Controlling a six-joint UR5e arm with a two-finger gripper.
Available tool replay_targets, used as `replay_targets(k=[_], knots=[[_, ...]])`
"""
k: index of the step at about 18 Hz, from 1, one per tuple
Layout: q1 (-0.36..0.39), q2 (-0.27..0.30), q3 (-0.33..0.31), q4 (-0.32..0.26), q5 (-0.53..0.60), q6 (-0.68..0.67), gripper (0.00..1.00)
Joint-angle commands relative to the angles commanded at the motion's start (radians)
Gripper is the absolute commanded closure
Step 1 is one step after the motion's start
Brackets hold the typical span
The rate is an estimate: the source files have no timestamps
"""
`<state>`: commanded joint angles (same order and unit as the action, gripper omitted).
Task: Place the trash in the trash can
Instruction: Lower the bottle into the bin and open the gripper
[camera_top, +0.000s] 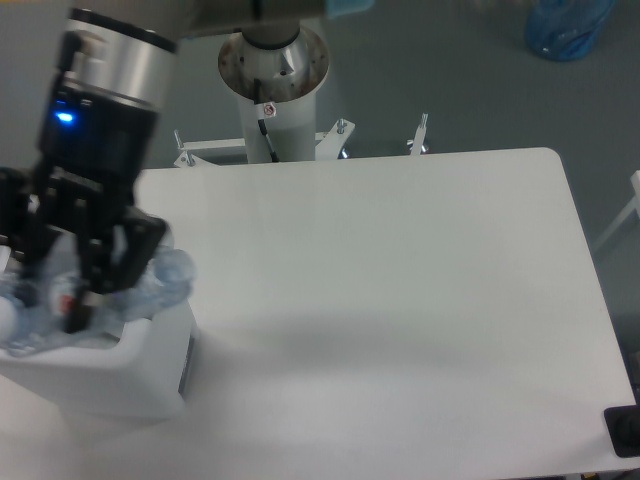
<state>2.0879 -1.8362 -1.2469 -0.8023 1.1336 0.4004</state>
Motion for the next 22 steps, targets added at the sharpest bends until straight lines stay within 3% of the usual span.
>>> replay_targets(k=[3,9,13,17,22], knots=[[-0.055,-0.008,-0.032,0.000,0.003,-0.003,0.45],[-0.061,-0.003,-0.100,-0.002,0.003,-0.029,0.44],[-0.061,-0.008,-0.111,0.000,0.005,-0.035,0.43],[-0.061,-0.015,-0.131,0.000,0.003,-0.029,0.31],[-0.061,-0.018,-0.138,-0.002,0.003,-0.025,0.08]])
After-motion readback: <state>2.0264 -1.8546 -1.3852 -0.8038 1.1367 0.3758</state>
